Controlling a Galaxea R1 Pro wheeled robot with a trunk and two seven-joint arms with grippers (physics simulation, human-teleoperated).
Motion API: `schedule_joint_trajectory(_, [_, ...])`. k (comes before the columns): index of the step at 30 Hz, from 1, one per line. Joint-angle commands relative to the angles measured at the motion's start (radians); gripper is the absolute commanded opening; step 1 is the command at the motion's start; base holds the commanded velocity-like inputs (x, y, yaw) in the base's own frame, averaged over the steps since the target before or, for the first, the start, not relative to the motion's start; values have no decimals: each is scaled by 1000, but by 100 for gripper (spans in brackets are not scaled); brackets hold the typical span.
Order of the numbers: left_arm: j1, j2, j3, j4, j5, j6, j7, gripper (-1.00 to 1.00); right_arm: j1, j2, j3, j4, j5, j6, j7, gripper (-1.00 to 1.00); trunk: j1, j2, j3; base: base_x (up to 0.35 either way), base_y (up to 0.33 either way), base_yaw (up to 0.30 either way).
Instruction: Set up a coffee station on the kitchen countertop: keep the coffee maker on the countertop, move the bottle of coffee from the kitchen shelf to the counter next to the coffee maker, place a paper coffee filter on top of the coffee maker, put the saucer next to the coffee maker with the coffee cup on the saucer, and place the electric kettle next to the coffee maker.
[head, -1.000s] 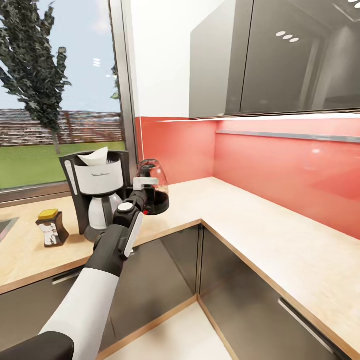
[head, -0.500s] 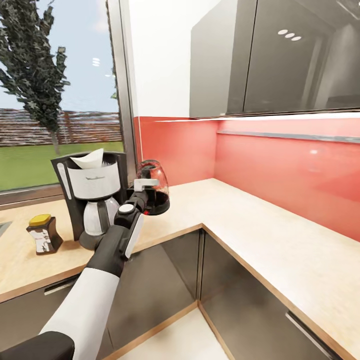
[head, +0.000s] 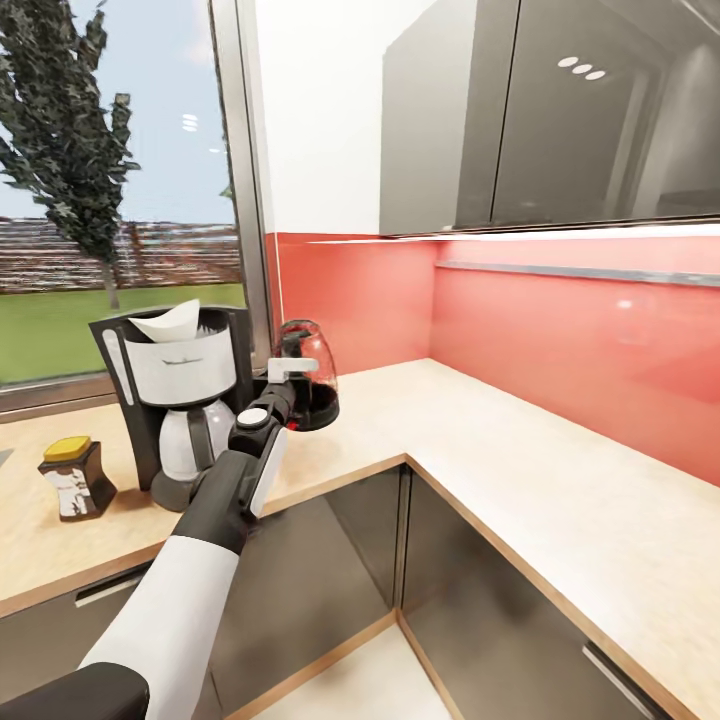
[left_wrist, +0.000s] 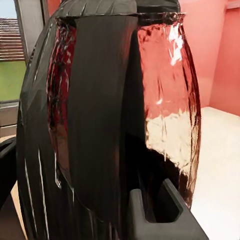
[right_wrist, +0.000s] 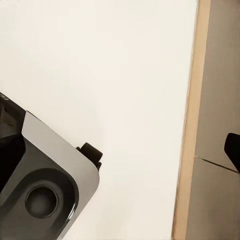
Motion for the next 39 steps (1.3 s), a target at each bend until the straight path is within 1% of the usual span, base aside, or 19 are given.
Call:
schedule_joint_trajectory(1, [-1, 0, -2, -1, -7, 6, 4, -100, 0, 0, -9, -1, 2, -2, 8, 100, 0, -1, -1, 10, 0, 0])
schedule_joint_trajectory(10, [-1, 0, -2, 8, -7, 6, 6, -100, 0, 0, -9, -1, 2, -2, 8, 100, 0, -1, -1, 2, 0, 0])
schedule_joint_trajectory(13, [-1, 0, -2, 32, -6, -1, 39, -100, 0, 0, -9, -1, 2, -1, 8, 100, 0, -1, -1, 0, 0, 0])
schedule_joint_trajectory(14, [-1, 0, -3, 47, -6, -18, 54, -100, 0, 0, -9, -1, 2, -1, 8, 100, 0, -1, -1, 0, 0, 0])
schedule_joint_trajectory(16, [-1, 0, -4, 62, -5, -39, 65, -100, 0, 0, -9, -1, 2, -1, 8, 100, 0, -1, -1, 0, 0, 0])
schedule_joint_trajectory(27, [-1, 0, -3, 71, -4, -49, 71, -100, 0, 0, -9, -1, 2, -2, 8, 100, 0, -1, -1, 6, -4, 0])
schedule_joint_trajectory(39, [-1, 0, -2, 73, -5, -50, 71, -100, 0, 0, -9, -1, 2, -2, 8, 100, 0, -1, -1, 100, -22, 0])
